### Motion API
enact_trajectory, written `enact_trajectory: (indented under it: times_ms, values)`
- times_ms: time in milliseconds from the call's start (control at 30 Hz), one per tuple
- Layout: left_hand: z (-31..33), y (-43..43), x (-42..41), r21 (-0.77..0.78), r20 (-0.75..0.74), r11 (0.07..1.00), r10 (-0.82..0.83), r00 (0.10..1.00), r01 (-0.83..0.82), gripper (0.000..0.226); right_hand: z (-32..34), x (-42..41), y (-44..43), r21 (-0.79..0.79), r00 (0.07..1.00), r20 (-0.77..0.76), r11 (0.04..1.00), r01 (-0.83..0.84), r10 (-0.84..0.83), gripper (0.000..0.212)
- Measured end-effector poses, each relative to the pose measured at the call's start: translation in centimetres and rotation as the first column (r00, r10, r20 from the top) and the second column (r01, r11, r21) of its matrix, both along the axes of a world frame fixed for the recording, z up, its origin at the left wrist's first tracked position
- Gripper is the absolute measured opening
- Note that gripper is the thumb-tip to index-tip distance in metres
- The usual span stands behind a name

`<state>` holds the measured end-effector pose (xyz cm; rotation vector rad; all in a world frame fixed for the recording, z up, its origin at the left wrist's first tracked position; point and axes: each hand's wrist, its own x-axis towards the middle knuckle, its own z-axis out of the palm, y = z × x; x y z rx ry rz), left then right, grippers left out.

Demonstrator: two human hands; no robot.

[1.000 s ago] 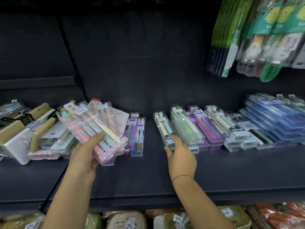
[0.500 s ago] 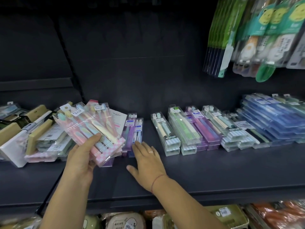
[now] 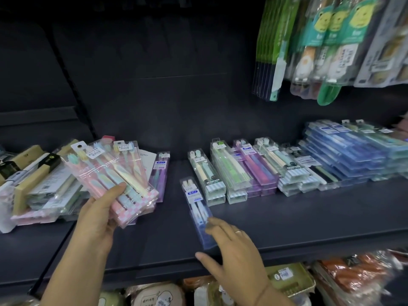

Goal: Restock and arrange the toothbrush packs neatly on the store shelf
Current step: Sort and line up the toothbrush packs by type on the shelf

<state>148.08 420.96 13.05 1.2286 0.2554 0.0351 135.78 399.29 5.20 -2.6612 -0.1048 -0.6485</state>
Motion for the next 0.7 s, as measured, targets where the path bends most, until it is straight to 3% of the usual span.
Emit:
enact_trajectory:
  times_ms: [100,200,300,500,700]
  values:
    - [-0.2,-0.1,0.0,0.003,-0.002,1.0,-0.006,1.0,0.006,0.026,0.0,-1.1,-1.5,0.041,0.993,0.034,0.993,0.112,-0.113,0.041]
    - [-0.4,-0.4,0.1,0.024,0.009,1.0,-0.018,1.0,0.018,0.031,-0.2,-1.4,-2.5,0.01,0.969,0.005,0.969,0.245,-0.245,0.064]
    - [-0.6,-1.0,0.3,0.037,0.004,0.999,-0.039,0.999,0.039,0.027,-0.3,-1.9,-3.1,-0.009,0.953,-0.003,0.953,0.302,-0.302,0.068]
    - [-0.3,-3.1,-0.1,-0.039,0.045,0.989,-0.141,0.989,0.143,0.033,0.6,-3.5,-4.7,0.216,0.956,0.137,0.949,0.228,-0.26,0.041]
    - [0.2,-4.3,-0.2,-0.189,0.042,0.958,-0.21,0.977,0.214,0.041,3.8,-5.4,-7.3,0.368,0.95,0.208,0.918,0.144,-0.232,0.036]
